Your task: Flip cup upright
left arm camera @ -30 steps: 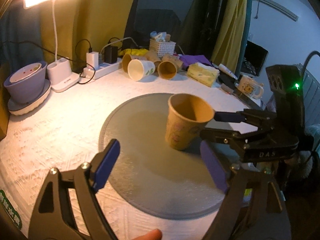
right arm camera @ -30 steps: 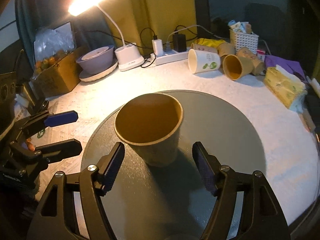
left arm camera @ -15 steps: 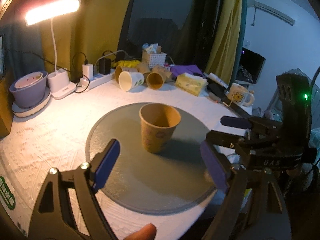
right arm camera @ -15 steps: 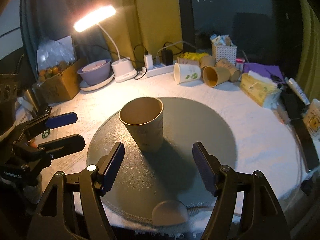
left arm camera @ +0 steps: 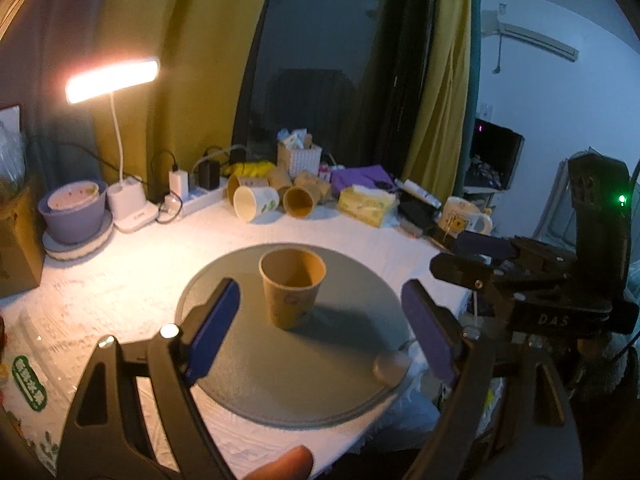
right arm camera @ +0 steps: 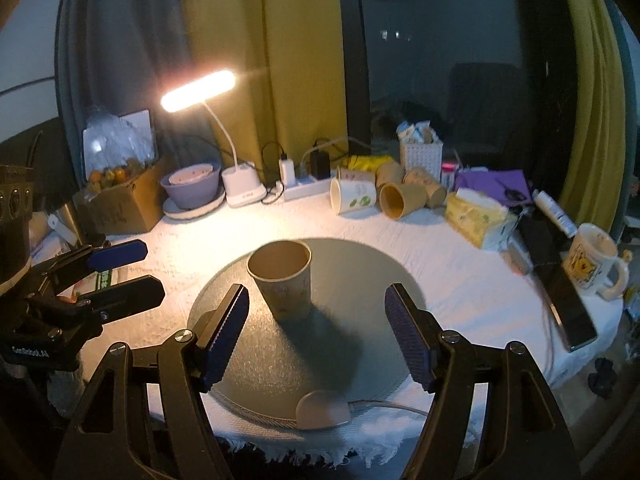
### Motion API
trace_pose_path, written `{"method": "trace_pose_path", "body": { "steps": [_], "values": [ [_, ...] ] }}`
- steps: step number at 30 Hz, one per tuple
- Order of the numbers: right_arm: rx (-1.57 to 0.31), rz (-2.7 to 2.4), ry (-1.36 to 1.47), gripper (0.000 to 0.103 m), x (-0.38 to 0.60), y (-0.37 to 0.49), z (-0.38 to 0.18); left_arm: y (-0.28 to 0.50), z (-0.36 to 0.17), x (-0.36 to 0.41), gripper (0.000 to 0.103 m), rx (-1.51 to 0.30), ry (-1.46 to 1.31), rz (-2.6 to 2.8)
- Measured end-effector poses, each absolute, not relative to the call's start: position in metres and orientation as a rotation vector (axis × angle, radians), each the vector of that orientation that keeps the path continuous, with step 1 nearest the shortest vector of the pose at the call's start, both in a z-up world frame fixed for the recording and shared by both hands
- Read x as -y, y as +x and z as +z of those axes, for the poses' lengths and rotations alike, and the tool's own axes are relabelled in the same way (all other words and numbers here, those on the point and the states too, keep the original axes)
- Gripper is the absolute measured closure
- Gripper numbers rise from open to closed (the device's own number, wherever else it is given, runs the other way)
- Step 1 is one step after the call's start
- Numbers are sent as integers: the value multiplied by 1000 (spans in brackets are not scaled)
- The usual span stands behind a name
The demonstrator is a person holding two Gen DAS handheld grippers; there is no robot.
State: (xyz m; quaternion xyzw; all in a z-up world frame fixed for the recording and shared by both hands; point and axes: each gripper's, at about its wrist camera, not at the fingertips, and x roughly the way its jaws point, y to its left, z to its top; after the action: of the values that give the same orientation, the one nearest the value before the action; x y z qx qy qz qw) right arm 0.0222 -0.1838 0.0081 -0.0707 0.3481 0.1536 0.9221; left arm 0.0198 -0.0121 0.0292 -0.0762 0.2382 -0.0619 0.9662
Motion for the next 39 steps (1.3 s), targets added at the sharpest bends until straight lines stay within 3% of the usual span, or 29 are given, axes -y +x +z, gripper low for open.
{"method": "trace_pose_path", "body": {
  "steps": [39],
  "values": [
    [-468, 288, -209, 29, 182, -43, 104, -42, 101, 28, 18, -224, -97, -16]
  ]
}}
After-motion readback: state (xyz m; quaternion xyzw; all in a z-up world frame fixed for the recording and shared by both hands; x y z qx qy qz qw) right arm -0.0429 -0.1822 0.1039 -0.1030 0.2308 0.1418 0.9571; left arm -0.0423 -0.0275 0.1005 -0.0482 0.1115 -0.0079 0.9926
